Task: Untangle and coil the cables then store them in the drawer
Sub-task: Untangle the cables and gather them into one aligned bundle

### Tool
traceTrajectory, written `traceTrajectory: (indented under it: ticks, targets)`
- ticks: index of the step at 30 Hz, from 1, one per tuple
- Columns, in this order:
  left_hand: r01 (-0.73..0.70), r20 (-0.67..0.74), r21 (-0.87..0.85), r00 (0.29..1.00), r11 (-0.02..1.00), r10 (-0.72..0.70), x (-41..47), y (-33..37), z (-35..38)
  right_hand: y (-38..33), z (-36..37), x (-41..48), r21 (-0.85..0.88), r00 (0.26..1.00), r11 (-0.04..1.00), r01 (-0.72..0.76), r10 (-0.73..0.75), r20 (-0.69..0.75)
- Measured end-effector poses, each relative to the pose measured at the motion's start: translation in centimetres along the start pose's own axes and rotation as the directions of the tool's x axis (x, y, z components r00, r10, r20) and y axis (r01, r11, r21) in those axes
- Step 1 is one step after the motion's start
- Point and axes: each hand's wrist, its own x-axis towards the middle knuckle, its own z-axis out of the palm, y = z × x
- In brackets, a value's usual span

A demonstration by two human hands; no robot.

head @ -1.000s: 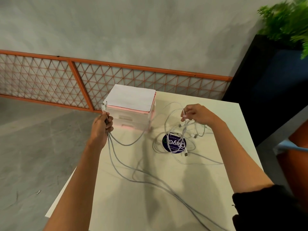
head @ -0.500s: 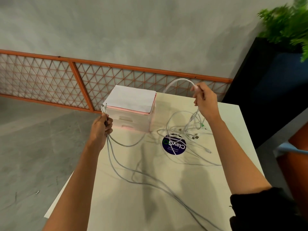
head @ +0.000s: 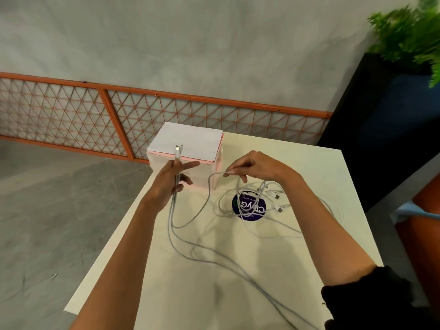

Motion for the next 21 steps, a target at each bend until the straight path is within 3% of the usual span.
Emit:
traceTrajectory:
  ticks: [6,8,12,16,21]
  targets:
    - [0.070,0.158,0.127,0.983,0.989,-0.089,-0.5,0.2,3.1,-0.6,0.8,0.3,0.138,1.000,0.990,-0.006,0.009,-0.024]
    - [0.079,0.121,0.085,0.989,0.993,-0.089,-0.5,0.1,3.1,0.5,0.9,0.1,0.135,0.999,0.990,-0.047,0.049,-0.011]
    - [0.054,0.042,0.007,0.998,0.999,-0.054,-0.1,0.3,2.1,4.4,2.4,-1.2,-0.082,0.986,0.985,-0.155,0.149,-0.077]
    - [0.054,-0.015,0.023,0.998,0.998,-0.054,0.5,0.4,0.7,6.9,3.7,-2.7,0.093,0.929,0.982,-0.164,0.185,-0.319]
    - [0.048,-0.053,0.020,0.997,0.999,-0.047,0.6,-0.2,-0.2,7.5,2.4,-3.1,0.073,0.941,0.976,-0.203,0.216,-0.260]
